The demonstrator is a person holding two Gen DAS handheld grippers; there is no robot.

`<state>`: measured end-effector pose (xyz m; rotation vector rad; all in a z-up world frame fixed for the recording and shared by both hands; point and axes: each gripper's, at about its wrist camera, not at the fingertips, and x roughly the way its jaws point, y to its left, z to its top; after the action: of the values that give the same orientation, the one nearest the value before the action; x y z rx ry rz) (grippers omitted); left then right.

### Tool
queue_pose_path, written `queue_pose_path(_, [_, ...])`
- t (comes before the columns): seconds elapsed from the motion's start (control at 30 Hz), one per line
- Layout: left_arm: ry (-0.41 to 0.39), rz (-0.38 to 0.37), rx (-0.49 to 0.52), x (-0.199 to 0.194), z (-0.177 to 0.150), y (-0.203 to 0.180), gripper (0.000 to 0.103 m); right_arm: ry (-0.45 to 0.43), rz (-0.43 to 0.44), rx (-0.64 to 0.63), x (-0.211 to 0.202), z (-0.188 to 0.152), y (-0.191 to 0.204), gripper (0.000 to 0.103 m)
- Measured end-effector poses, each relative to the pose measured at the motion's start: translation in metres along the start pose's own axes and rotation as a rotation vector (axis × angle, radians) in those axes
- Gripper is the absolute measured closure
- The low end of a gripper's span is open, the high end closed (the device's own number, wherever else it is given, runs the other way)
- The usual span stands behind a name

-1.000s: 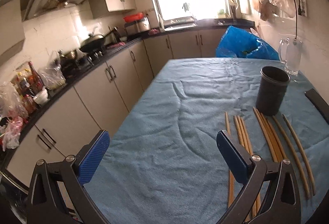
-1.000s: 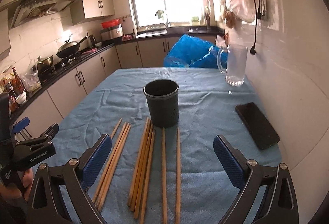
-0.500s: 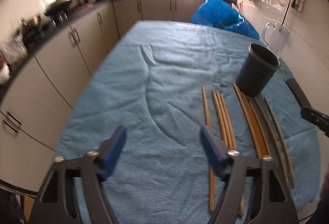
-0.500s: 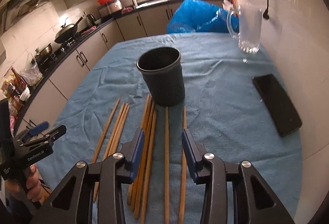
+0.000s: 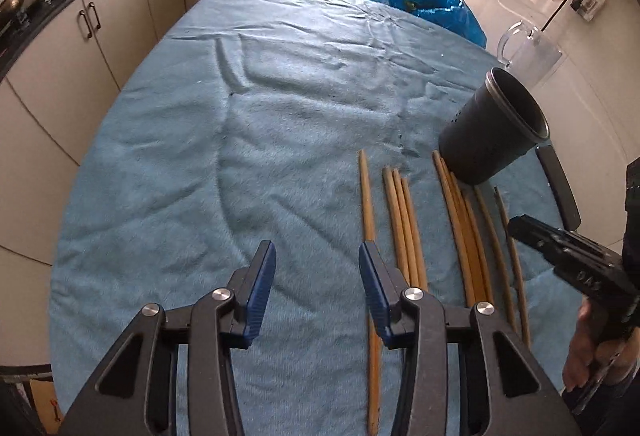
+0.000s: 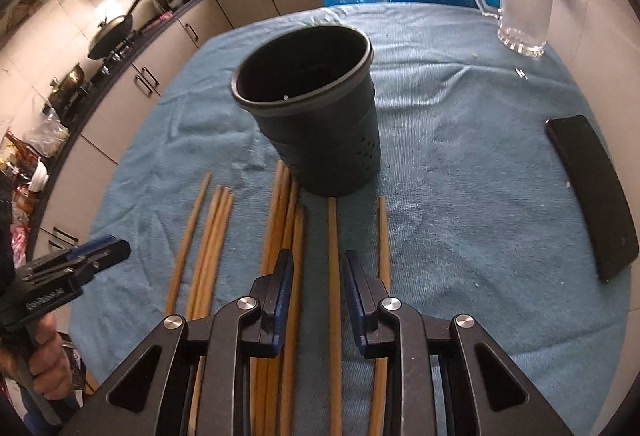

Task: Organize utensils
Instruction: 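Close the right gripper on one chopstick while the left gripper grasps another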

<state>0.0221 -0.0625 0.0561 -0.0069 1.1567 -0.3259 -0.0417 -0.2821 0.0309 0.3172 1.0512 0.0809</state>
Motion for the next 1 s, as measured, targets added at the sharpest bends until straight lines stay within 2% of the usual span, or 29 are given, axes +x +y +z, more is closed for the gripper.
queue_pose_path(0.27, [0.063, -0.030, 0.005, 0.029, 0.024, -0.013, 0.064, 0.035, -0.020, -0.003, 0.019, 0.008, 0.000, 0.075])
queue_pose_path(0.4, [0.080, -0.010, 0.022, 0.044, 0.029, -0.022, 0.065, 0.040, -0.030, -0.006, 0.021, 0.010, -0.001, 0.075])
queue_pose_path(0.53, [0.103, -0.002, 0.033, 0.056, 0.031, -0.025, 0.074, 0.046, -0.031, -0.013, 0.026, 0.014, -0.003, 0.075])
queue_pose_path(0.67, [0.101, 0.009, 0.047, 0.063, 0.034, -0.028, 0.075, 0.053, -0.042, -0.027, 0.032, 0.017, 0.002, 0.075])
queue_pose_path(0.73, [0.097, 0.017, 0.051, 0.065, 0.036, -0.030, 0.076, 0.060, -0.065, -0.044, 0.037, 0.018, 0.007, 0.080])
queue_pose_path(0.8, [0.089, 0.049, 0.067, 0.067, 0.038, -0.034, 0.083, 0.071, -0.081, -0.060, 0.043, 0.019, 0.011, 0.085])
queue_pose_path(0.87, [0.079, 0.096, 0.087, 0.070, 0.039, -0.039, 0.097, 0.067, -0.119, -0.090, 0.045, 0.019, 0.017, 0.090])
queue_pose_path(0.93, [0.078, 0.090, 0.084, 0.070, 0.039, -0.038, 0.097, 0.070, -0.117, -0.097, 0.046, 0.019, 0.020, 0.097])
queue_pose_path(1.0, [0.079, 0.056, 0.081, 0.066, 0.035, -0.035, 0.097, 0.068, -0.093, -0.086, 0.045, 0.018, 0.019, 0.097])
